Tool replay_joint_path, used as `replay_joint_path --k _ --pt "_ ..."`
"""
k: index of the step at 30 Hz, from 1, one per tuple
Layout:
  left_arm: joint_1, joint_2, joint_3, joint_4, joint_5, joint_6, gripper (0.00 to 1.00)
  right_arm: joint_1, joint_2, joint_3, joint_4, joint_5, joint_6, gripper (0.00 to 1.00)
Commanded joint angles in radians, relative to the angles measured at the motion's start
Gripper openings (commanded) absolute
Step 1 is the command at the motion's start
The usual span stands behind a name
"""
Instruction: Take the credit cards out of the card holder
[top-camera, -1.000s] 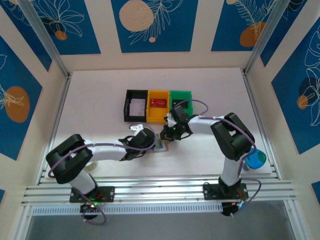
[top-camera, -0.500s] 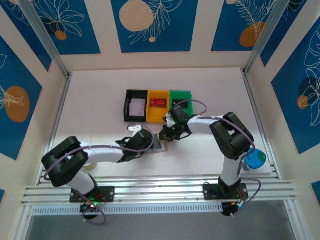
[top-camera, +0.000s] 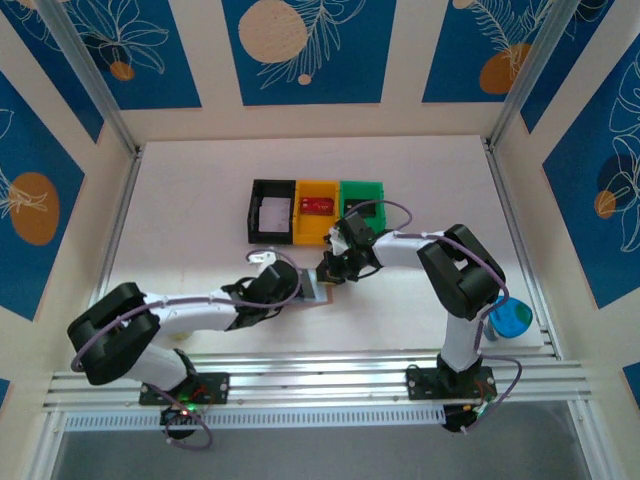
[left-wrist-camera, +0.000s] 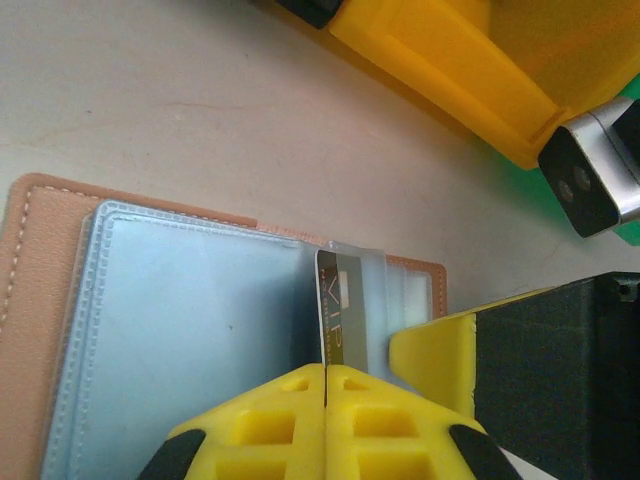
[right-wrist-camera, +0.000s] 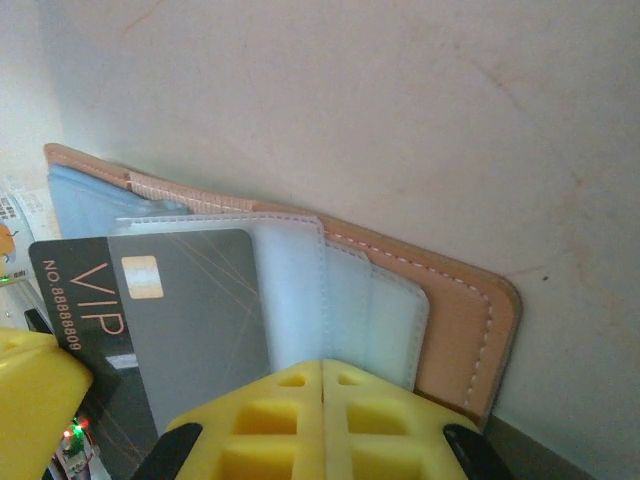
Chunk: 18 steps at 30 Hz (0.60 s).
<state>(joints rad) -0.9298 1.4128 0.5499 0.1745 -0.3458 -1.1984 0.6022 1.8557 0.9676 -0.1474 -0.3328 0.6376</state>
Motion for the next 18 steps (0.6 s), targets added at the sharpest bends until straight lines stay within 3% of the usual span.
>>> replay_joint_path --k 1,11,18 --pt "-0.006 -0.033 -0.010 0.005 -0.047 0.007 0.00 -0.001 0.042 -0.004 -0.072 0.048 -0.006 0.00" --pt "-0.002 -0.124 -0.052 0.001 -0.038 0.042 0.00 0.000 -0.023 -0.030 -0.027 0.017 -0.027 0.00" --pt "0.035 -0.267 -0.090 -0.054 0.042 0.127 0.00 0.002 -0.146 -0.106 0.087 -0.024 -0.047 0.00"
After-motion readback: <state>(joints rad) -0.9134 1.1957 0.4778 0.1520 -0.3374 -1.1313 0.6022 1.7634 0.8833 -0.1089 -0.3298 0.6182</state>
